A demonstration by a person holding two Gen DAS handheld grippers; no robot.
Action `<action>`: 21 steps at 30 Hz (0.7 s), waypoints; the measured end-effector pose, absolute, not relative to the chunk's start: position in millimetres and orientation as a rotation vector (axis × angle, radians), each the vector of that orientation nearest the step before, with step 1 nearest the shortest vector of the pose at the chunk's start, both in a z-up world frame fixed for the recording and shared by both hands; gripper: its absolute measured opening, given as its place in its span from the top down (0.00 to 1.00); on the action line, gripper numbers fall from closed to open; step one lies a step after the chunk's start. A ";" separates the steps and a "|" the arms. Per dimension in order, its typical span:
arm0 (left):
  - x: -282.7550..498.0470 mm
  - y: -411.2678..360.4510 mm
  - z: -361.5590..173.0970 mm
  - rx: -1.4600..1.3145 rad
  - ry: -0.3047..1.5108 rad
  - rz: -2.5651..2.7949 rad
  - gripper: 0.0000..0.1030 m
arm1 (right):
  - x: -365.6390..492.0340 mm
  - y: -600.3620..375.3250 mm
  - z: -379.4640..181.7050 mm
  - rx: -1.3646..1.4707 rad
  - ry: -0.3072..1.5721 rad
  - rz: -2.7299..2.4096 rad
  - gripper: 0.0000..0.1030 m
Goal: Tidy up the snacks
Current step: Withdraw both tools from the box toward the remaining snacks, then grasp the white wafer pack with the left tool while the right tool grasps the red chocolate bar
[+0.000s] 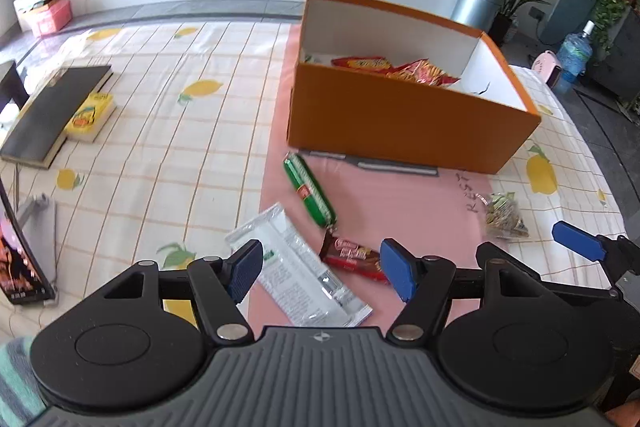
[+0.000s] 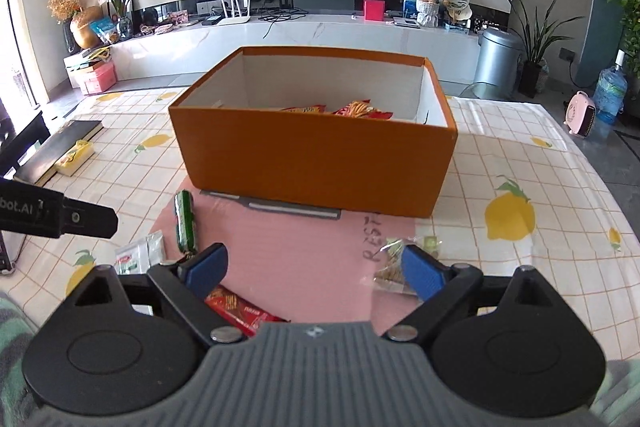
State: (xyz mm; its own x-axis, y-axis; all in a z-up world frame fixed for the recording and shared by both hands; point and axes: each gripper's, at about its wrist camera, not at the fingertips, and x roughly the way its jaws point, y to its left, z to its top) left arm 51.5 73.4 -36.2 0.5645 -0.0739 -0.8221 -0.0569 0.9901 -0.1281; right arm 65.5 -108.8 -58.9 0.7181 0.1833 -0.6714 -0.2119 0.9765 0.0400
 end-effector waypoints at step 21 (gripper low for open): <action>76.4 71.1 -121.5 -0.276 1.146 0.157 0.16 | 85.5 -61.5 -119.1 -0.264 0.857 0.422 0.13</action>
